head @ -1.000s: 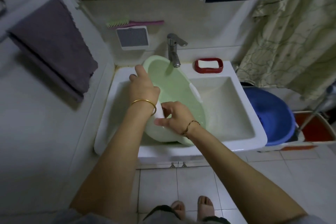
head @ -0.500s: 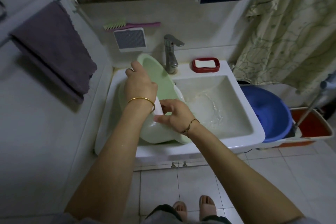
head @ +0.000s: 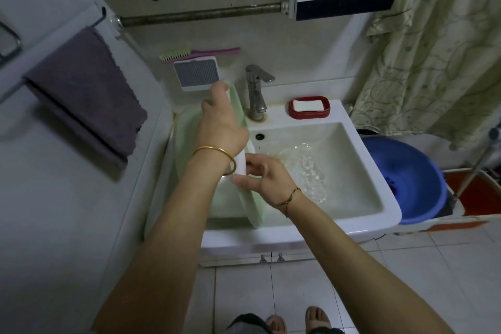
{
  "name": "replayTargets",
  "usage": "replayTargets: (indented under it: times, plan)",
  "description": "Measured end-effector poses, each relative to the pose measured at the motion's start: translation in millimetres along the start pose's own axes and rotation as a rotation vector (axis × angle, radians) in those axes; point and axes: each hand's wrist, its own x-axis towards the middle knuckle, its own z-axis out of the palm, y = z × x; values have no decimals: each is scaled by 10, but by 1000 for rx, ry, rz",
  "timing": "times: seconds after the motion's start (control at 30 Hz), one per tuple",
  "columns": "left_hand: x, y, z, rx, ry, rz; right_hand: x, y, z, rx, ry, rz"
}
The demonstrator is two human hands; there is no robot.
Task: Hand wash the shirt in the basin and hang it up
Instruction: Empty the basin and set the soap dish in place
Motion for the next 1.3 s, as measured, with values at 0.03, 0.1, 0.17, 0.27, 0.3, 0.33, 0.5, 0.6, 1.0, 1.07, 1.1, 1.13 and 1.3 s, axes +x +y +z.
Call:
replayTargets:
  times: [0.03, 0.1, 0.17, 0.27, 0.3, 0.33, 0.5, 0.6, 1.0, 1.07, 1.1, 1.13, 1.3]
  plan:
    - [11, 29, 0, 4, -5, 24, -4, 7, -4, 54, -4, -2]
    - [35, 78, 1, 25, -11, 68, -8, 16, -13, 157, -6, -6]
    - [56, 130, -4, 52, -11, 110, -5, 10, -25, 263, -9, 2]
    - [75, 209, 5, 103, -5, 178, 12, -15, -47, 368, -25, 11]
    - [81, 236, 15, 116, -5, 193, 19, -17, -58, 385, -27, 10]
    - [86, 263, 26, 130, -5, 206, 27, -16, -66, 399, -26, 9]
    - [91, 365, 117, 186, -15, 231, 24, -10, -130, 419, -8, 20]
    - [89, 409, 170, 194, -9, 252, 9, -9, -187, 412, 4, 20]
    - [105, 528, 237, 229, 24, 257, -44, -102, -322, 399, -9, 14]
    - [100, 528, 224, 218, 25, 255, -60, -147, -332, 381, -23, 12]
    - [97, 526, 214, 205, 25, 249, -68, -163, -337, 367, -25, 11]
    - [93, 524, 200, 185, 26, 241, -72, -184, -344, 352, -24, 11]
    - [107, 474, 24, 4, 53, 124, -44, -339, -381, 88, 25, -45]
